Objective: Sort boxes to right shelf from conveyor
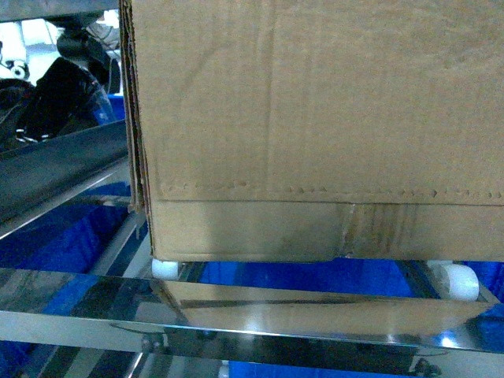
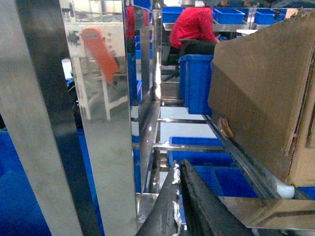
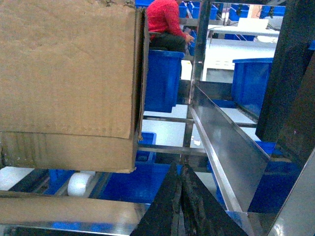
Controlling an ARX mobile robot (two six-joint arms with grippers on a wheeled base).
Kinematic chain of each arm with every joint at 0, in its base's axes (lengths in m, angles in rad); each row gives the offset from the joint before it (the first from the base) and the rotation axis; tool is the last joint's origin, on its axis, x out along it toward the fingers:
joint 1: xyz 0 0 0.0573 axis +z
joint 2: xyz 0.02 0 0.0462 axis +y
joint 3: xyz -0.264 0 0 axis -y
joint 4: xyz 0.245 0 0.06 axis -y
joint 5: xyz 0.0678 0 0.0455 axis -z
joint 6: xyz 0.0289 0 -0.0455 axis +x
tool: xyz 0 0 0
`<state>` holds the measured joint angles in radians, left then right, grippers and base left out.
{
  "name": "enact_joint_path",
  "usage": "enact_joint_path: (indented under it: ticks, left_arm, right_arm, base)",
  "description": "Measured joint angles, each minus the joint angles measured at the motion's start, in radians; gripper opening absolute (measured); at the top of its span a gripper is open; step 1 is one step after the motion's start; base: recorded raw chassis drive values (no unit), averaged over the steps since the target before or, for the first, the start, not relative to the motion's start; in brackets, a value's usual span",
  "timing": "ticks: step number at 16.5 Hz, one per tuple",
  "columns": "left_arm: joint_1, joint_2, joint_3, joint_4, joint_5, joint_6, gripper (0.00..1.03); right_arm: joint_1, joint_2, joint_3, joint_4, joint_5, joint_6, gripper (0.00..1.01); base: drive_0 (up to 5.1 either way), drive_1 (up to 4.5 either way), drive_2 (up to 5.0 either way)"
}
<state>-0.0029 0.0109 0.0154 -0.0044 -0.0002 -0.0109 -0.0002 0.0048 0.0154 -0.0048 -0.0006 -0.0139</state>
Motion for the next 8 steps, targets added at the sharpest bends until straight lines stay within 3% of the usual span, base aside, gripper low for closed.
enact_joint_path:
  ticks: [3, 4, 7, 8]
  left_arm:
    - [0.000, 0.000, 0.000, 0.000, 0.000, 0.000, 0.02]
    - [0.000, 0.000, 0.000, 0.000, 0.000, 0.000, 0.08]
    - [0.000, 0.000, 0.000, 0.000, 0.000, 0.000, 0.30]
    - [0.000, 0.000, 0.000, 0.000, 0.000, 0.000, 0.41]
  right_arm:
    - [0.000, 0.000, 0.000, 0.000, 0.000, 0.000, 0.02]
    - [0.000, 0.000, 0.000, 0.000, 0.000, -0.001, 0.03]
    - [0.000, 0.000, 0.000, 0.000, 0.000, 0.000, 0.24]
    - [0.000, 0.000, 0.000, 0.000, 0.000, 0.000, 0.35]
  base:
    - [0.0, 0.00, 0.0]
    - [0.0, 0.00, 0.0]
    - [0.0, 0.00, 0.0]
    - [0.0, 0.00, 0.0]
